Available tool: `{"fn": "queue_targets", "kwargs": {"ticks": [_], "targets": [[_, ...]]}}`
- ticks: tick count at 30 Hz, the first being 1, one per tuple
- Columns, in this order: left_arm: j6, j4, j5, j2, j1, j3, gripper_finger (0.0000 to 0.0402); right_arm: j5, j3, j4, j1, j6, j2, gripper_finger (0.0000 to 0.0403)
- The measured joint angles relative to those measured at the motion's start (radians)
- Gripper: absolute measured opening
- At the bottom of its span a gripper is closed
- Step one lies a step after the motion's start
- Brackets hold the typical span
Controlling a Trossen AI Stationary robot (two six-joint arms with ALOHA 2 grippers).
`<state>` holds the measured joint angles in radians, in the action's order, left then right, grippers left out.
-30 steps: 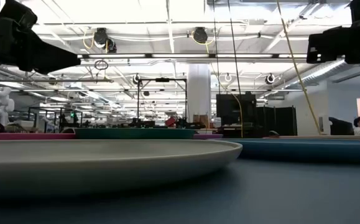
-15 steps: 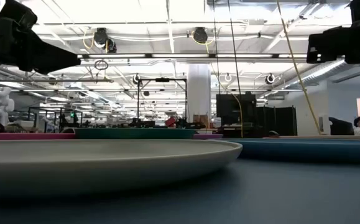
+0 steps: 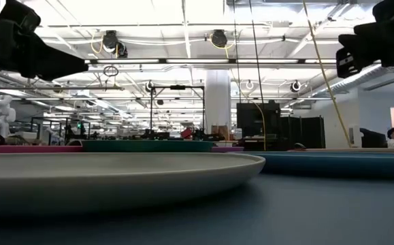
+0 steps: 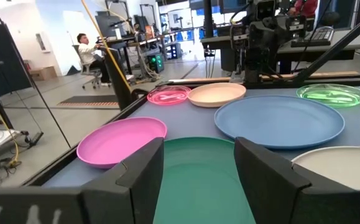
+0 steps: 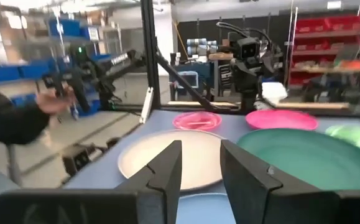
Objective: Stack plastic plates
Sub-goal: Stack the gray plate on top of the blue plate
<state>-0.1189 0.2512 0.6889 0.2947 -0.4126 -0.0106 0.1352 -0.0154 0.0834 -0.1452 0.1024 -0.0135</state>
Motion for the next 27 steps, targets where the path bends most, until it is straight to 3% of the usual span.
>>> {"fn": "queue_targets", "kwargs": {"ticks": [5, 11, 17, 23, 27], "targets": [[-0.062, 0.001, 0.002, 0.0, 0.0, 0.0, 0.0202, -0.001, 0.0, 0.025, 0.0, 0.203, 0.0, 0.0102], [-0.057, 0.0, 0.002, 0.0, 0.0, 0.0, 0.0202, -0.002, 0.0, 0.031, 0.0, 0.305, 0.0, 0.0102], [0.364, 0.073, -0.012, 0.0, 0.0, 0.0, 0.0202, -0.003, 0.0, 0.074, 0.0, 0.304, 0.0, 0.0102], [0.536, 0.126, -0.015, 0.0, 0.0, 0.0, 0.0202, -0.004, 0.0, 0.11, 0.0, 0.242, 0.0, 0.0102], [0.593, 0.129, -0.013, 0.0, 0.0, 0.0, 0.0202, -0.031, 0.0, 0.235, 0.0, 0.17, 0.0, 0.0102]]}}
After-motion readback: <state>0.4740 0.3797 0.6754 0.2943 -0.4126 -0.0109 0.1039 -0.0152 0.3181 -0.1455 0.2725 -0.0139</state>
